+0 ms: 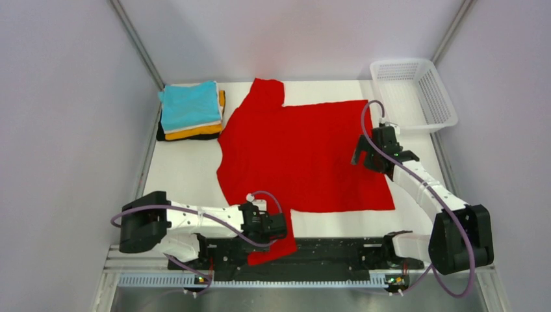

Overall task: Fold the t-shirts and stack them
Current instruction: Grab the side of the flattened tshirt closest away from the robot with both arms

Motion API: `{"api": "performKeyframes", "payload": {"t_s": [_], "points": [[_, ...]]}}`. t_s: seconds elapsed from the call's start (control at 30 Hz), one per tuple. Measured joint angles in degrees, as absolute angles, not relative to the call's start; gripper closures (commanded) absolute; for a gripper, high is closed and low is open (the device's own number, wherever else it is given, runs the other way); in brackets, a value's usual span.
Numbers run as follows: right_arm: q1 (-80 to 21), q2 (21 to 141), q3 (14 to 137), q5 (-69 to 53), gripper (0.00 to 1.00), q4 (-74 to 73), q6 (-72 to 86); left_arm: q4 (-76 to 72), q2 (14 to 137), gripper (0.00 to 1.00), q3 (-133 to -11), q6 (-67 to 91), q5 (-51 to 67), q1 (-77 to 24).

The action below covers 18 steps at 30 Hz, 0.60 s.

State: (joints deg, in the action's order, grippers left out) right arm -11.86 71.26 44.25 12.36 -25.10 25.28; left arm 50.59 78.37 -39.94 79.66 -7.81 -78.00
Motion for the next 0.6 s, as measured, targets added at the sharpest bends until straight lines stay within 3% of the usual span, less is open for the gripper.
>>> {"api": "performKeyframes", "payload": {"t_s": [0.1, 0.2, 0.6], "points": [[-11.6, 70.5, 44.2, 12.6, 0.01, -25.1, 25.5, 50.6, 79.8, 0.7, -40.9, 79.6, -6.8, -79.0], [-11.3, 69.6, 43.8, 12.8, 0.01, -24.9, 25.8, 49.2, 80.8, 1.0, -41.5, 79.2, -5.8, -79.5], [-9.5, 59.7, 38.1, 15.7, 0.01, -32.9, 35.2, 50.3, 81.0, 1.0, -43.4, 77.8, -5.8, -79.2]]}}
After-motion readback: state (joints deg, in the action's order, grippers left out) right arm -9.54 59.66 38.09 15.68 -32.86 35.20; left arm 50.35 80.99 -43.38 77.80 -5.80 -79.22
